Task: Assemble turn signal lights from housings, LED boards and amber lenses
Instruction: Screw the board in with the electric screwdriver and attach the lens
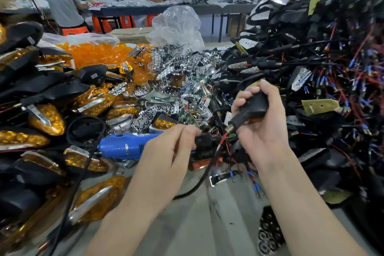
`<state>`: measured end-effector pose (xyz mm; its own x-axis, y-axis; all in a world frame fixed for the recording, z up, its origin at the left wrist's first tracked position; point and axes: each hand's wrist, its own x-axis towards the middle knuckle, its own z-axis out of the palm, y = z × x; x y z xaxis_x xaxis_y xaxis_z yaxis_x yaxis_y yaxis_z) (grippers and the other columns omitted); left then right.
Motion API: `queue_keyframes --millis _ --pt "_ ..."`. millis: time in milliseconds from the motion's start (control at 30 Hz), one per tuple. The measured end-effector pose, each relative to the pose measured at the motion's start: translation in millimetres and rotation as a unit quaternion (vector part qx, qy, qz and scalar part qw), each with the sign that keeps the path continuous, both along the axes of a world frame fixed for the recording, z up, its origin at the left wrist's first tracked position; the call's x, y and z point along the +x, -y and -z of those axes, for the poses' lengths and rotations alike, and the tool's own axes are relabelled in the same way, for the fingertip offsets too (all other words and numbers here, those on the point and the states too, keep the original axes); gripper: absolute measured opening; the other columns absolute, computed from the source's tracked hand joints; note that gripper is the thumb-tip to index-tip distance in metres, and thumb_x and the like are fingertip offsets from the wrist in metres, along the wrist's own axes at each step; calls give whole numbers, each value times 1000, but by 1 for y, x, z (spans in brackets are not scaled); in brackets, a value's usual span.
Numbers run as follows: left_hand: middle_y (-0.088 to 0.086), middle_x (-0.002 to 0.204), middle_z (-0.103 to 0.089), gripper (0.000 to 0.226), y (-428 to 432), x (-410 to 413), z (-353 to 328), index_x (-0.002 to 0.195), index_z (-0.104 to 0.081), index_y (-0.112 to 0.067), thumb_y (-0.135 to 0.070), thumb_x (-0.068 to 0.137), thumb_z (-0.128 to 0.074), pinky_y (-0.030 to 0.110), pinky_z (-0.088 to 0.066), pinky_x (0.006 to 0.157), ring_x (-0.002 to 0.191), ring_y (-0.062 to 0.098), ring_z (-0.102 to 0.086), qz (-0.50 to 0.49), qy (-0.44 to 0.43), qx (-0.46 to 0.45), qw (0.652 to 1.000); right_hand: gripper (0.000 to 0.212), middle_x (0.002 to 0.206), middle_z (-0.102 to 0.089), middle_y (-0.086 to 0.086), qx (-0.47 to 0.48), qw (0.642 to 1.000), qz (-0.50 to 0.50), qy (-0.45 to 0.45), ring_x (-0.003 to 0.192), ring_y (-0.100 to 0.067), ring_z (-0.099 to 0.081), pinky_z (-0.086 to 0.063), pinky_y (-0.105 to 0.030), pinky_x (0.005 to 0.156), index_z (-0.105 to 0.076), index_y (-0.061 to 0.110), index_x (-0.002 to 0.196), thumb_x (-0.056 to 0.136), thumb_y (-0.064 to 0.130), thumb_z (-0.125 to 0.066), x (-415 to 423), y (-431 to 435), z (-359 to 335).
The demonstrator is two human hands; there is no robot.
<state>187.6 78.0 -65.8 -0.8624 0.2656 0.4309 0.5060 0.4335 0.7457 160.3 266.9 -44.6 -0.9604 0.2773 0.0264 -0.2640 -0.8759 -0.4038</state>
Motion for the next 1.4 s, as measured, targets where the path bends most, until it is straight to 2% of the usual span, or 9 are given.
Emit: queue_keyframes --millis 100,233,400,633,767,1000,1100,1233,1400 --pt "-21 83 -59 30 2 26 5 99 -66 -31 -42 103 -38 8 -36 63 71 -7 -54 13 -110 -65 992 13 73 -60 4 10 1000 18 14 62 -11 -58 -52 -24 58 -54 14 91 99 21 -62 2 3 -1" --pt "-10 98 -62 33 -7 55 10 102 -68 -23 -47 100 -45 24 -48 78 89 9 -60 133 -208 -121 961 13 73 -60 4 14 999 28 22 61 -11 -58 -52 -25 58 -54 14 92 100 21 -61 3 2 -3" --pt "-14 106 -61 34 -42 77 40 103 -66 -42 -55 89 -37 19 -50 82 94 6 -62 257 -236 -374 859 22 73 -59 5 54 997 34 -37 62 -10 -57 -52 -24 61 -64 16 82 102 22 -57 6 0 -21" --pt "-11 124 -63 32 -64 63 36 107 -70 -45 -48 90 -42 25 -46 94 114 14 -60 240 -221 -451 831 46 70 -60 5 88 995 16 -49 61 -10 -59 -53 -24 60 -70 20 57 101 25 -59 2 12 -37" --pt "-32 73 -61 36 -46 58 32 75 -68 -48 -69 62 -42 2 -41 69 70 -17 -55 165 -106 -439 877 38 68 -60 4 67 997 0 -29 60 -11 -58 -53 -24 58 -67 18 64 101 26 -59 -10 25 -37" --pt "-17 97 -67 21 -7 31 9 87 -73 -39 -34 84 -52 18 -52 68 82 5 -62 177 -226 -318 904 51 65 -62 3 52 998 29 -15 54 -12 -59 -54 -25 58 -69 18 49 99 25 -61 -37 24 -42" --pt "-17 102 -63 22 10 17 -6 109 -67 -37 -30 96 -51 22 -52 77 92 2 -59 195 -193 -245 930 54 62 -63 3 63 997 32 1 53 -12 -60 -54 -25 57 -69 19 46 100 24 -61 -46 21 -42" --pt "-26 98 -64 19 33 -11 -29 108 -65 -39 -27 98 -55 8 -43 74 90 -4 -61 82 -102 -111 985 54 61 -62 3 60 997 42 12 53 -11 -59 -54 -24 56 -68 18 46 100 23 -61 -53 14 -39" --pt "-18 87 -69 21 55 -24 -39 105 -64 -49 -34 98 -51 24 -54 64 77 7 -65 32 -30 -48 998 31 67 -60 1 49 997 60 31 57 -15 -58 -54 -26 59 -61 13 68 98 21 -63 -52 7 -35"
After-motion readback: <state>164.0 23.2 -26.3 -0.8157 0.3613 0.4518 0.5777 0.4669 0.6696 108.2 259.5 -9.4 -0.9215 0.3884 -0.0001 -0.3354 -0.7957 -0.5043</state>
